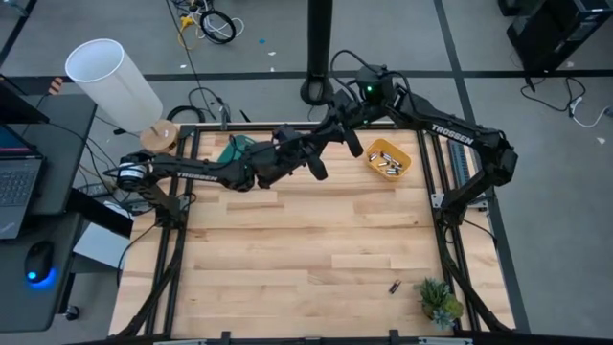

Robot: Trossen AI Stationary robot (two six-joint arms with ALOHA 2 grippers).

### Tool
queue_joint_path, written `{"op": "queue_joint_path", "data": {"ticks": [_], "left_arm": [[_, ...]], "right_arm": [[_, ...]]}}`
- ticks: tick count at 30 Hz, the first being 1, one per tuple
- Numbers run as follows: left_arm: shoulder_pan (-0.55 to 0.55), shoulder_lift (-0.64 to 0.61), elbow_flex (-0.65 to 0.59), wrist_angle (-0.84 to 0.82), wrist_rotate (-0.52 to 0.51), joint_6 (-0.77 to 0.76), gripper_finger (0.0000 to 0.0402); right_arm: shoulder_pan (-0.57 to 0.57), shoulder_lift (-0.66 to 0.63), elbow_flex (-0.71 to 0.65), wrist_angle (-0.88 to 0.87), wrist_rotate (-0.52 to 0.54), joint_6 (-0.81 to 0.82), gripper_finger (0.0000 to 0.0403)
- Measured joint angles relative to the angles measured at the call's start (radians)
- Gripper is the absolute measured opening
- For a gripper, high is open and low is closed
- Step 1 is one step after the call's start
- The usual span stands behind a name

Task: Sort batteries
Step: Put the black battery into the blue bin

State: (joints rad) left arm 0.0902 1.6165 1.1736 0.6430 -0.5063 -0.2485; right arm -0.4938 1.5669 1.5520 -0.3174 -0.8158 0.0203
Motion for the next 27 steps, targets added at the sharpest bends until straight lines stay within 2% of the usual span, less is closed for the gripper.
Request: {"op": "queue_joint_path", "data": {"ticks": [6, 9, 13, 15, 18, 22, 25, 27], "left_arm": [[0.002, -0.01, 0.0, -0.014, -0.002, -0.048, 0.0043], [0.002, -0.047, 0.0, -0.073, -0.044, -0.091, 0.0043], [-0.006, -0.119, 0.0, -0.271, -0.167, -0.145, 0.0043], [-0.006, -0.168, 0.0, -0.426, -0.217, -0.186, 0.0043], [0.004, -0.243, 0.0, -0.705, -0.229, -0.288, 0.0043], [0.056, -0.288, 0.0, -1.035, -0.184, -0.37, 0.0043], [0.124, -0.299, 0.0, -1.161, -0.079, -0.38, 0.0043], [0.179, -0.298, -0.022, -1.144, -0.006, -0.355, 0.0043]], "right_arm": [[-0.018, -0.006, 0.0, -0.011, 0.027, 0.014, 0.0109], [-0.046, -0.02, 0.0, 0.0, 0.046, 0.013, 0.0118], [-0.097, -0.037, 0.0, 0.001, 0.105, 0.006, 0.0119], [-0.127, -0.043, -0.001, 0.003, 0.139, 0.005, 0.0116], [-0.175, -0.051, 0.0, 0.003, 0.15, 0.012, 0.0114], [-0.222, -0.05, 0.0, -0.043, 0.178, 0.013, 0.0114], [-0.234, -0.05, 0.0, -0.14, 0.217, -0.045, 0.0113], [-0.228, -0.048, -0.001, -0.21, 0.256, -0.101, 0.0113]]}}
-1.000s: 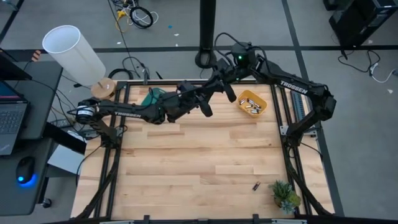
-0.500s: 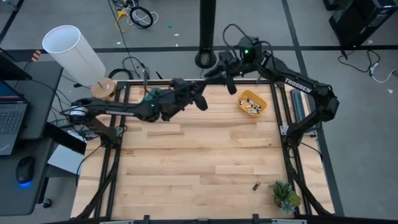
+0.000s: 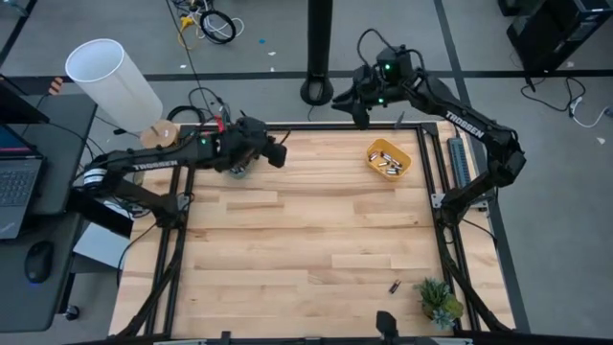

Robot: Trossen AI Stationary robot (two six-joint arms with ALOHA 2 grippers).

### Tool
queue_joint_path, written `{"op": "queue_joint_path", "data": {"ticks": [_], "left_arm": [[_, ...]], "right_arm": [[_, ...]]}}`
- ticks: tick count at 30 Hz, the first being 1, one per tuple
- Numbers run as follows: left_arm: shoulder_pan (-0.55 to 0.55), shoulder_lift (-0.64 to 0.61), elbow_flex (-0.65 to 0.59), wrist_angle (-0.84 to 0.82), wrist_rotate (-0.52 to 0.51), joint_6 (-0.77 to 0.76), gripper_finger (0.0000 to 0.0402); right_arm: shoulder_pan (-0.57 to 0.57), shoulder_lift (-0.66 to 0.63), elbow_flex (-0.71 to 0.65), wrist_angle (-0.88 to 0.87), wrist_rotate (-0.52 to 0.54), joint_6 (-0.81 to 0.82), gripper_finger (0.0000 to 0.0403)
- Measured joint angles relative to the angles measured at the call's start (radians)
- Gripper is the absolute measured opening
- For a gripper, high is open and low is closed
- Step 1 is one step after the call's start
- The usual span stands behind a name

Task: Sort batteries
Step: Put the black battery into the blue bin

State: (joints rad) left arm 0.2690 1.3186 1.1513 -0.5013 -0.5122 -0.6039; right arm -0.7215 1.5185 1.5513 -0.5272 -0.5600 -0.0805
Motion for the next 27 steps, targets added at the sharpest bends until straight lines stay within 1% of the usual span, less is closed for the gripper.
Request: {"op": "queue_joint_path", "data": {"ticks": [3, 7, 11, 13, 15, 16, 19, 21, 22, 24, 27], "left_arm": [[0.089, 0.004, -0.087, 0.047, 0.096, 0.006, 0.0043], [0.214, 0.003, -0.22, 0.06, 0.188, -0.123, 0.0043], [0.31, 0.005, -0.332, 0.026, 0.229, -0.256, 0.0043], [0.344, 0.005, -0.355, 0.015, 0.251, -0.292, 0.0043], [0.366, 0.005, -0.36, -0.015, 0.263, -0.287, 0.0047], [0.371, 0.005, -0.36, -0.014, 0.262, -0.274, 0.006], [0.384, 0.004, -0.351, -0.022, 0.266, -0.238, 0.0131], [0.386, 0.004, -0.323, -0.055, 0.271, -0.206, 0.0175], [0.385, 0.004, -0.303, -0.07, 0.265, -0.191, 0.0193], [0.366, 0.003, -0.266, -0.116, 0.226, -0.169, 0.0214], [0.305, -0.003, -0.205, -0.14, 0.154, -0.11, 0.0219]], "right_arm": [[0.015, 0.0, -0.01, -0.042, 0.036, -0.057, 0.0113], [0.035, 0.0, -0.042, -0.052, 0.037, -0.044, 0.0113], [0.078, 0.0, -0.072, -0.051, 0.037, -0.038, 0.0113], [0.104, 0.0, -0.084, -0.046, 0.036, -0.048, 0.0113], [0.125, 0.0, -0.092, -0.029, 0.038, -0.051, 0.0113], [0.132, 0.0, -0.094, -0.024, 0.042, -0.052, 0.0113], [0.146, 0.0, -0.095, -0.023, 0.044, -0.052, 0.0113], [0.16, -0.002, -0.095, -0.073, 0.044, -0.053, 0.0113], [0.166, -0.01, -0.095, -0.129, 0.045, -0.058, 0.0113], [0.187, -0.031, -0.096, -0.261, 0.049, -0.092, 0.011], [0.24, -0.078, -0.096, -0.49, 0.099, -0.127, 0.0102]]}}
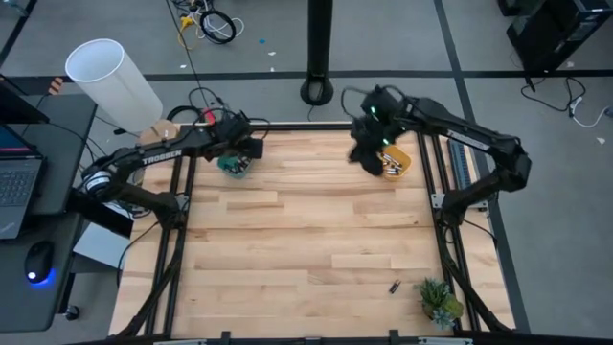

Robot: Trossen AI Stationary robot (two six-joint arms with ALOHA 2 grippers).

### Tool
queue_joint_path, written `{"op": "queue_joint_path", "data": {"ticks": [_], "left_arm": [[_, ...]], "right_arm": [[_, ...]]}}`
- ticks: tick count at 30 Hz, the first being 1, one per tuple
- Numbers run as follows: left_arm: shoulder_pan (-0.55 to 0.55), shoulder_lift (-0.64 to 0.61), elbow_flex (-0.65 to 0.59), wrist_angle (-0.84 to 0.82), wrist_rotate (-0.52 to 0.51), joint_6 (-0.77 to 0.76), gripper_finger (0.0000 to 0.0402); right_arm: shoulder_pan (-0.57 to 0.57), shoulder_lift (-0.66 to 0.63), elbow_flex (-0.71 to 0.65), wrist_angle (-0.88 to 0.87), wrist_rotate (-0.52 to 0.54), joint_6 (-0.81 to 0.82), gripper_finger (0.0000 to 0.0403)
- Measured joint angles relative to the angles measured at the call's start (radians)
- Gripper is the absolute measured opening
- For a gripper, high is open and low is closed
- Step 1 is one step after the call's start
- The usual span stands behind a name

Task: Sort batteries
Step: Put the black battery into the blue bin

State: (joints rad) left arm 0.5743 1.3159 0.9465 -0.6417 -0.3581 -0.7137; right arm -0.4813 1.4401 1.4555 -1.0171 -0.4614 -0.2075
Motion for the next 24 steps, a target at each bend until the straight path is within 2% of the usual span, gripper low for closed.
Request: {"op": "queue_joint_path", "data": {"ticks": [2, 6, 9, 11, 14, 17, 19, 22, 24], "left_arm": [[-0.077, -0.011, 0.045, 0.067, -0.042, 0.094, 0.0211], [-0.255, -0.006, 0.109, 0.289, -0.015, 0.302, 0.0187], [-0.328, 0.0, 0.135, 0.362, -0.014, 0.312, 0.0171], [-0.352, 0.0, 0.142, 0.373, -0.016, 0.291, 0.0163], [-0.384, 0.0, 0.144, 0.372, -0.005, 0.282, 0.0157], [-0.403, 0.0, 0.144, 0.368, 0.004, 0.279, 0.0156], [-0.412, 0.0, 0.144, 0.368, 0.004, 0.268, 0.0156], [-0.43, 0.0, 0.144, 0.368, 0.007, 0.245, 0.0156], [-0.443, 0.0, 0.144, 0.369, 0.009, 0.22, 0.0156]], "right_arm": [[0.052, -0.03, -0.005, -0.129, 0.035, 0.023, 0.0096], [0.169, -0.1, -0.116, -0.216, 0.082, 0.233, 0.0089], [0.276, -0.137, -0.281, -0.171, 0.1, 0.417, 0.0096], [0.358, -0.166, -0.383, -0.125, 0.071, 0.552, 0.0105], [0.515, -0.195, -0.482, -0.065, 0.075, 0.666, 0.012], [0.705, -0.203, -0.534, -0.026, 0.157, 0.629, 0.0128], [0.823, -0.205, -0.559, 0.036, 0.169, 0.563, 0.0128], [0.969, -0.204, -0.6, 0.199, 0.19, 0.455, 0.0124], [1.038, -0.199, -0.637, 0.304, 0.225, 0.467, 0.0121]]}}
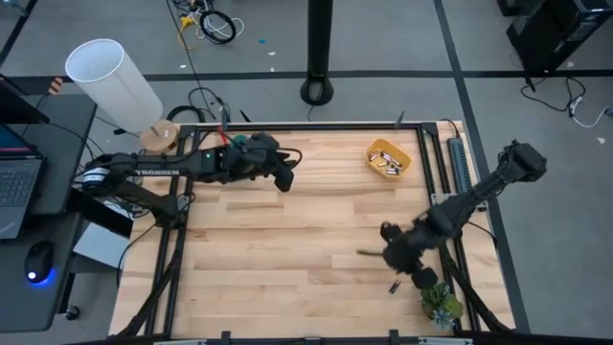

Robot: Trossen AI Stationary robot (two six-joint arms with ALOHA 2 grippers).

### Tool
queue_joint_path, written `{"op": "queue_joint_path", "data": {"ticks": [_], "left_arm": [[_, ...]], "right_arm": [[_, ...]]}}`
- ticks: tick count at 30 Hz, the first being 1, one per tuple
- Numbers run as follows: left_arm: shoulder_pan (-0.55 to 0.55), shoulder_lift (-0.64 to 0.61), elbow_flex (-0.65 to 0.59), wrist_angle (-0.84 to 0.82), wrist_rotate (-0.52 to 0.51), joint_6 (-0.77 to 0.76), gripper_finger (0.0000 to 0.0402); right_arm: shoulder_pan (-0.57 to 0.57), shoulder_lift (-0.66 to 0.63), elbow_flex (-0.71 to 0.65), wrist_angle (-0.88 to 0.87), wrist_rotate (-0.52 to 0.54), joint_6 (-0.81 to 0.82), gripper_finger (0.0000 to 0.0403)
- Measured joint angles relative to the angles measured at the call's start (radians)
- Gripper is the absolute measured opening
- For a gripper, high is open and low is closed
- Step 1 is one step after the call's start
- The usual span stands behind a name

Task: Sort batteries
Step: Put the black battery into the blue bin

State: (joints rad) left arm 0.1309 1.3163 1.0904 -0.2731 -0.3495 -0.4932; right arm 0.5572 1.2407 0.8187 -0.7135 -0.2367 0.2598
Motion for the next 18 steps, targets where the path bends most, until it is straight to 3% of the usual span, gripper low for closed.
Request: {"op": "queue_joint_path", "data": {"ticks": [6, 18], "left_arm": [[-0.049, 0.0, 0.0, 0.042, -0.052, -0.073, 0.0156], [-0.157, -0.003, 0.0, 0.064, -0.154, -0.273, 0.0156]], "right_arm": [[0.132, 0.072, -0.111, 0.208, 0.043, 0.18, 0.0119], [0.315, 0.288, -0.131, 0.322, 0.27, 0.209, 0.0119]]}}
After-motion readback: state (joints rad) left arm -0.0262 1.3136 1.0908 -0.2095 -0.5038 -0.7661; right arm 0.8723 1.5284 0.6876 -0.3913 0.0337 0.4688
